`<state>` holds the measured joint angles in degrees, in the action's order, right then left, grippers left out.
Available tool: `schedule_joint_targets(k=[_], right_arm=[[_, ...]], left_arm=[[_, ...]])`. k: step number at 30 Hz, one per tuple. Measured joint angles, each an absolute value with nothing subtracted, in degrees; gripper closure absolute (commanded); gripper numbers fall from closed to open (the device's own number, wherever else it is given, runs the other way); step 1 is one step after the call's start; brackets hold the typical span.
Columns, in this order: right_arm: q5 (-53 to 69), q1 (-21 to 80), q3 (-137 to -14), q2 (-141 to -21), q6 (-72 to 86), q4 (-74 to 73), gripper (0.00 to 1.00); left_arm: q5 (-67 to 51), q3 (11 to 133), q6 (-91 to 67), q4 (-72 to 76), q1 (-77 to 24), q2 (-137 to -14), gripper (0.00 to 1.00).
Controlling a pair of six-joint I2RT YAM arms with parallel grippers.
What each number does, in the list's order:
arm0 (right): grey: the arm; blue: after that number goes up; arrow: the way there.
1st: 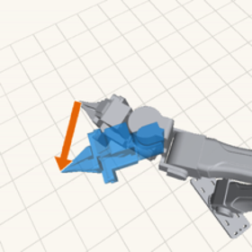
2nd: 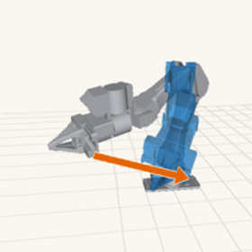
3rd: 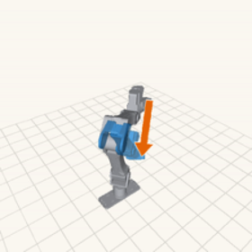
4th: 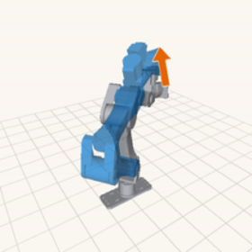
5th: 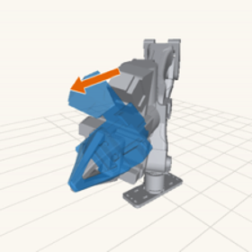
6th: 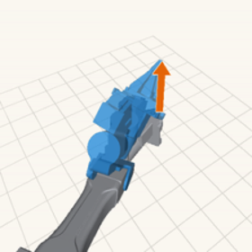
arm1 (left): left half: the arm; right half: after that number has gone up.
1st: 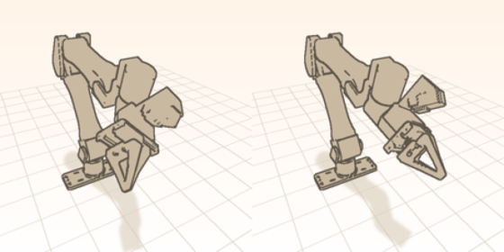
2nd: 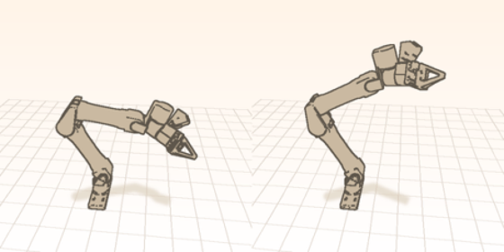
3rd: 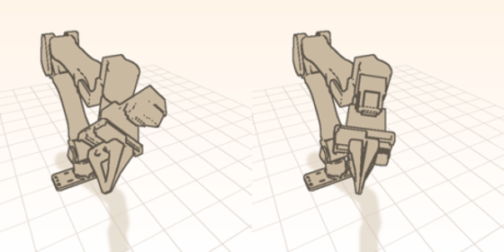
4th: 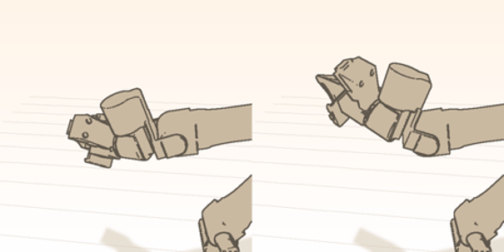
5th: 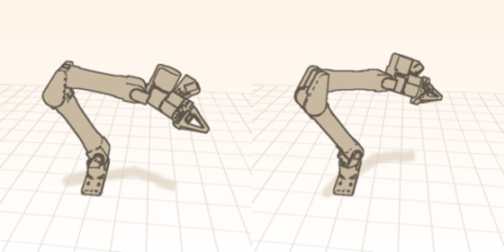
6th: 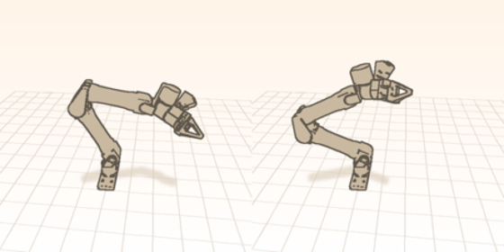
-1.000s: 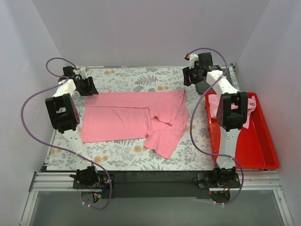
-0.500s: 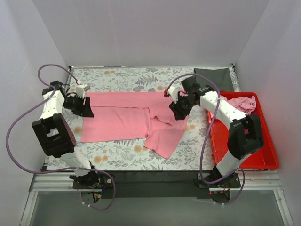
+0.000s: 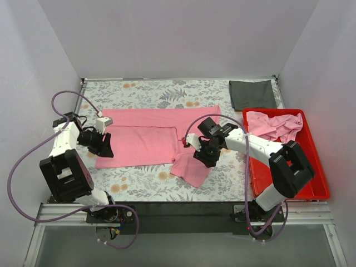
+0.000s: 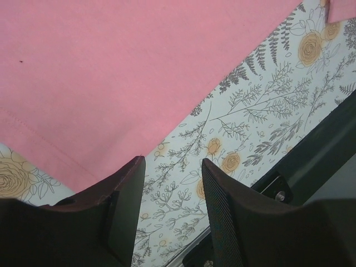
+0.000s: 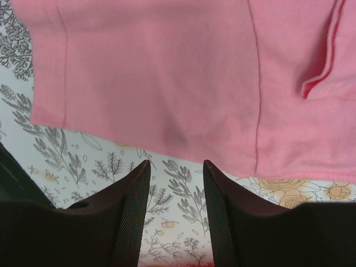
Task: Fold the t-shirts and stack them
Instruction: Fold the tshirt
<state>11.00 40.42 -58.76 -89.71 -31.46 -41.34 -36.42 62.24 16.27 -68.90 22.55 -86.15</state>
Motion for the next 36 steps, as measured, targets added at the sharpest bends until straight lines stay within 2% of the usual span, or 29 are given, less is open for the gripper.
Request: schedule_joint_targets(k=[12, 15, 16, 18, 26, 31, 36], right_arm=[[4.4, 45.28, -53.06, -92.23, -28.56, -32.73, 0.51], [4.16, 45.76, -51.92, -91.44, -28.36, -31.46, 0.69], [4.21, 45.84, -51.55, -91.15, -28.32, -31.03, 0.87], [3.84, 46.04, -50.92, -90.74, -28.23, -29.98, 0.99], [2.94, 46.3, -49.69, -89.67, -27.57, -28.23, 0.99], [3.16, 46.09, -49.74, -89.67, -27.62, -28.18, 0.99], [4.56, 44.95, -49.95, -89.73, -27.9, -28.27, 0.99]], left_arm=[[-34.98, 61.93, 13.45, -64.47, 22.55, -86.96, 0.52], [-34.26, 60.29, 13.56, -62.85, 22.55, -86.89, 0.52], [-33.82, 59.46, 13.76, -62.15, 22.55, -86.78, 0.52], [-33.17, 57.87, 14.41, -61.17, 22.55, -86.63, 0.54], [-29.95, 53.91, 24.64, -57.78, 22.63, -84.47, 0.68], [-26.7, 52.6, 38.7, -58.08, 22.92, -84.44, 0.69], [-23.22, 52.18, 48.53, -58.89, 23.22, -85.84, 0.65]])
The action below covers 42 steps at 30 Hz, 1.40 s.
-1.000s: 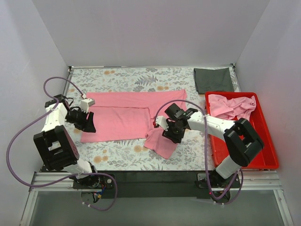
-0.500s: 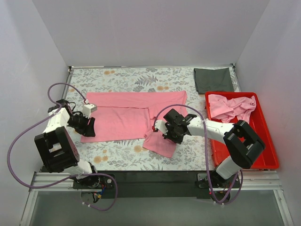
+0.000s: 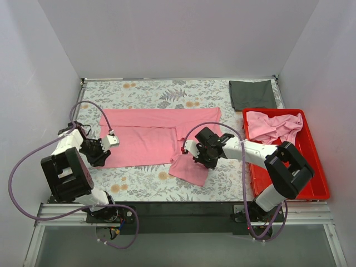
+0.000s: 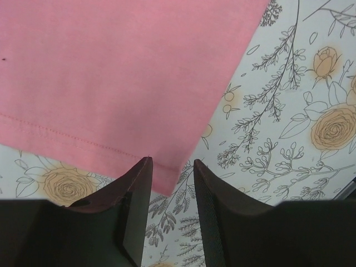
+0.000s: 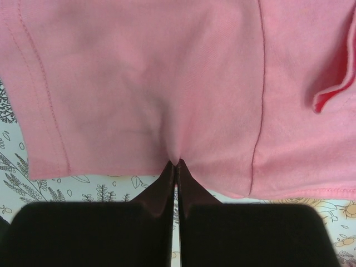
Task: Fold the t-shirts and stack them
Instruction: Fold the tshirt
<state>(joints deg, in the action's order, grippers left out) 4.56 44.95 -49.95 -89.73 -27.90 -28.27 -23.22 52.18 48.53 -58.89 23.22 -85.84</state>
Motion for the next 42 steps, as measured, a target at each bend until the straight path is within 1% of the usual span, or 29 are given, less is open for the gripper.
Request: schedule_joint_targets(k=[4, 8, 16, 19, 20, 22, 23, 25, 34, 42], right_arm=[[5.58, 43.75, -50.15, -89.93, -28.58, -28.27, 0.99], [6.22, 43.22, -50.15, -89.95, -28.97, -28.29, 0.99], [6.44, 43.07, -50.17, -89.95, -29.78, -28.38, 0.99], [6.52, 43.07, -50.17, -89.93, -30.06, -28.42, 0.99], [6.59, 43.05, -50.17, -89.89, -30.2, -28.45, 0.99], [6.61, 42.96, -50.06, -89.58, -30.3, -28.56, 0.99], [6.59, 42.85, -50.0, -89.47, -30.44, -28.71, 0.99], [6.33, 42.63, -49.76, -88.9, -30.74, -29.32, 0.99], [5.91, 41.06, -50.24, -83.15, -33.56, -32.86, 0.99], [5.34, 38.11, -55.22, -82.98, -37.54, -35.62, 0.99]], left_arm=[[-21.5, 52.66, 52.47, -59.51, 23.62, -89.34, 0.65], [-20.03, 51.75, 54.85, -58.81, 23.83, -89.67, 0.65], [-18.98, 46.48, 57.74, -54.24, 23.94, -85.73, 0.71], [-18.87, 45.45, 58.04, -52.51, 24.05, -84.86, 0.8], [-18.92, 45.34, 58.15, -52.03, 24.14, -84.73, 0.85], [-19.07, 45.28, 58.06, -51.33, 24.21, -84.68, 0.91], [-19.09, 45.39, 58.04, -51.22, 24.23, -84.71, 0.97], [-19.38, 46.02, 57.82, -51.4, 24.25, -85.21, 0.99], [-20.64, 49.76, 57.43, -56.51, 24.64, -86.19, 1.0], [-24.03, 56.64, 55.55, -60.23, 24.64, -86.39, 1.0]])
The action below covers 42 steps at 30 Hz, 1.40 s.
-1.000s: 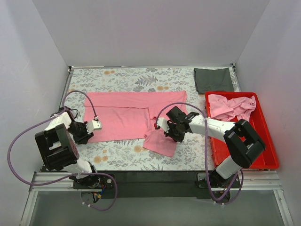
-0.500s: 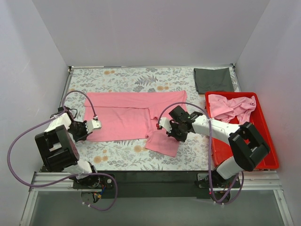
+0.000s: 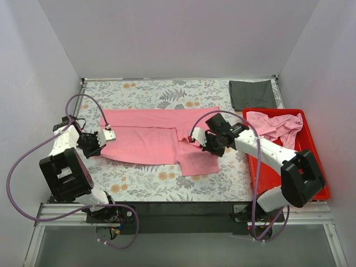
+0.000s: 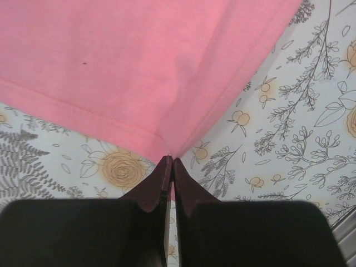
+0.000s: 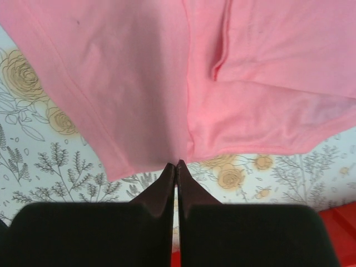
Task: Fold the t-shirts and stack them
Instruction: Fold the tshirt
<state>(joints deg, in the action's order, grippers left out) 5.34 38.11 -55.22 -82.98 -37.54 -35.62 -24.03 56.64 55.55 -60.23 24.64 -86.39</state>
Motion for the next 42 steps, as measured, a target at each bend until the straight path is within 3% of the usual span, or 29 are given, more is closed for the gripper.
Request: schedule_joint_targets(k=[25, 42], right_arm=[[4.08, 30.85, -80.62, -97.25, -51.37, -40.86, 0.99], [3.11, 28.12, -93.17, -110.78, -56.01, -41.89, 0.99]], left_arm=[[-36.53, 82.46, 43.94, -59.7, 24.62, -104.71, 1.0], [-37.01, 84.2, 39.24, -53.56, 23.0, -109.3, 1.0]])
